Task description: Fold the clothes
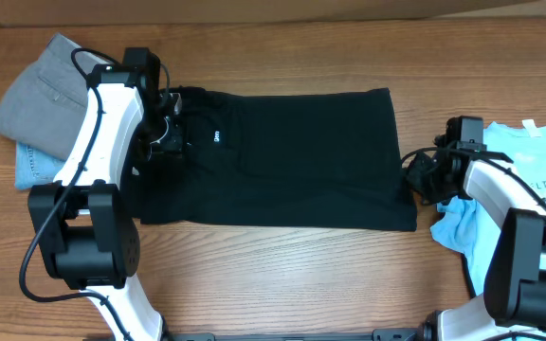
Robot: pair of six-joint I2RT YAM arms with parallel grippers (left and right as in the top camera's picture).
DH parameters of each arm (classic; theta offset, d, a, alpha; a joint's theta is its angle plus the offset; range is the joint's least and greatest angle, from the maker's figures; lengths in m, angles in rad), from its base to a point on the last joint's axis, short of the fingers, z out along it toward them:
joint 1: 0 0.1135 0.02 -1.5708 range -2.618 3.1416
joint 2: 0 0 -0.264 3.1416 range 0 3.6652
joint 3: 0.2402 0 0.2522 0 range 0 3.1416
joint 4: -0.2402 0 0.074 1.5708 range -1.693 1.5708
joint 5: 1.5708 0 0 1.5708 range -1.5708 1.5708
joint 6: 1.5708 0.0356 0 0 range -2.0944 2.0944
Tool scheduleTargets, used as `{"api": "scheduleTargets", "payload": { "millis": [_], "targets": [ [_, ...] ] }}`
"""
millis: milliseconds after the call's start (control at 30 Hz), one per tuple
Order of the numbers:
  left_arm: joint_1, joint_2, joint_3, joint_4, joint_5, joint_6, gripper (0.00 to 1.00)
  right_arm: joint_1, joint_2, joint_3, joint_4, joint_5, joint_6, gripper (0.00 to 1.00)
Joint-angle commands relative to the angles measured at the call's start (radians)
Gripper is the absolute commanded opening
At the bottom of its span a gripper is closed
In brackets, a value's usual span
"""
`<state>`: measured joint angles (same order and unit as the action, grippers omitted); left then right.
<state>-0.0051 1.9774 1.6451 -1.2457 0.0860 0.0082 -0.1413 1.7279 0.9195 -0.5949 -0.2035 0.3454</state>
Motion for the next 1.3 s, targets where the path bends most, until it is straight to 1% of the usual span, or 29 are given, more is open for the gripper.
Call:
{"api": "scheduleTargets", "payload": {
  "millis": [0,100,133,367,533,633,700,733,867,1000,1033,1067,1133,1233,1267],
  "targets": [
    [-0.001,0.001,0.011,-0.003,-0.001,0.022,0.52,0.002,-0.001,-0.022,-0.002,-0.023,-0.001,0.16],
    [-0.001,0.001,0.011,-0.002,0.0,0.022,0.52,0.002,-0.026,-0.01,-0.005,-0.034,-0.001,0.06],
    [-0.001,0.001,0.011,-0.002,0.0,0.022,0.52,0.002,-0.039,-0.002,-0.013,-0.038,-0.001,0.04],
    [-0.001,0.001,0.011,-0.002,0.0,0.022,0.52,0.002,-0.15,0.089,-0.119,-0.064,0.0,0.04],
    [-0.001,0.001,0.011,0.003,0.0,0.022,0.53,0.002,-0.163,0.102,-0.128,-0.068,0.0,0.04],
    [-0.001,0.001,0.011,0.003,0.0,0.022,0.54,0.002,-0.163,0.101,-0.116,-0.068,0.0,0.06],
    [-0.001,0.001,0.011,0.003,0.0,0.022,0.54,0.002,-0.162,0.101,-0.098,-0.067,0.004,0.09],
    [-0.001,0.001,0.011,0.003,0.0,0.022,0.54,0.002,-0.161,0.1,-0.088,-0.068,0.005,0.12],
    [-0.001,0.001,0.011,0.003,0.0,0.022,0.54,0.002,-0.161,0.085,-0.057,-0.067,0.023,0.17],
    [-0.001,0.001,0.011,0.003,0.0,0.022,0.54,0.002,-0.161,0.064,-0.053,-0.067,0.022,0.17],
    [-0.001,0.001,0.011,0.002,0.0,0.022,0.54,0.002,-0.161,0.059,-0.054,-0.067,0.022,0.19],
    [-0.001,0.001,0.011,0.002,0.0,0.022,0.54,0.002,-0.161,0.055,-0.054,-0.067,0.021,0.25],
    [-0.001,0.001,0.011,0.003,0.0,0.022,0.54,0.002,-0.161,0.05,-0.062,-0.067,0.021,0.32],
    [-0.001,0.001,0.011,0.002,0.003,0.022,0.5,0.002,-0.161,0.05,-0.064,-0.074,0.017,0.33],
    [-0.001,0.001,0.011,0.002,0.005,0.023,0.5,0.002,-0.161,0.056,-0.061,-0.09,-0.009,0.35]
  ]
}}
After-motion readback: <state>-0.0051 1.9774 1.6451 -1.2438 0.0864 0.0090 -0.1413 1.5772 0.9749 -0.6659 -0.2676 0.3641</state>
